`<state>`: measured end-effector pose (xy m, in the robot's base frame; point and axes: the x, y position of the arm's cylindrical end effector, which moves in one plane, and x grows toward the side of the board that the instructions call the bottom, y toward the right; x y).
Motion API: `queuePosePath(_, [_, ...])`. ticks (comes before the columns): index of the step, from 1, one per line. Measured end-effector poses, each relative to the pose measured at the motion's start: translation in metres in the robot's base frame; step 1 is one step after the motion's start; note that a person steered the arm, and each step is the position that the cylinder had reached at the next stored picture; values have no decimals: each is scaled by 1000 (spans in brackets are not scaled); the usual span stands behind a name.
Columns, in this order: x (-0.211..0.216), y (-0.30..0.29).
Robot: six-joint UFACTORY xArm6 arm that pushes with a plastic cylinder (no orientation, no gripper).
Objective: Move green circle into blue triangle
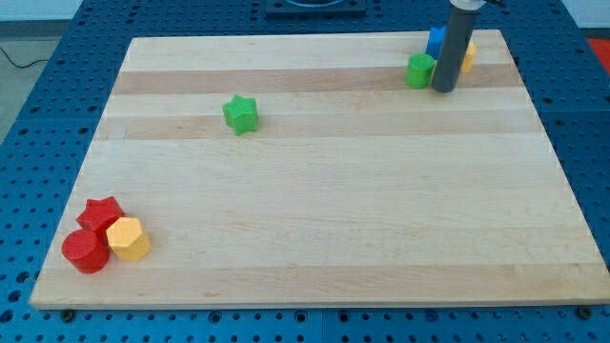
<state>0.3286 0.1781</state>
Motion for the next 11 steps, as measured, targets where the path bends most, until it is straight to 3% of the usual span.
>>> queuePosePath(2, [7,-55])
queuePosePath(4, [-32,-55])
queuePosePath(9, [-52,-43])
queuePosePath(11, [-20,-42])
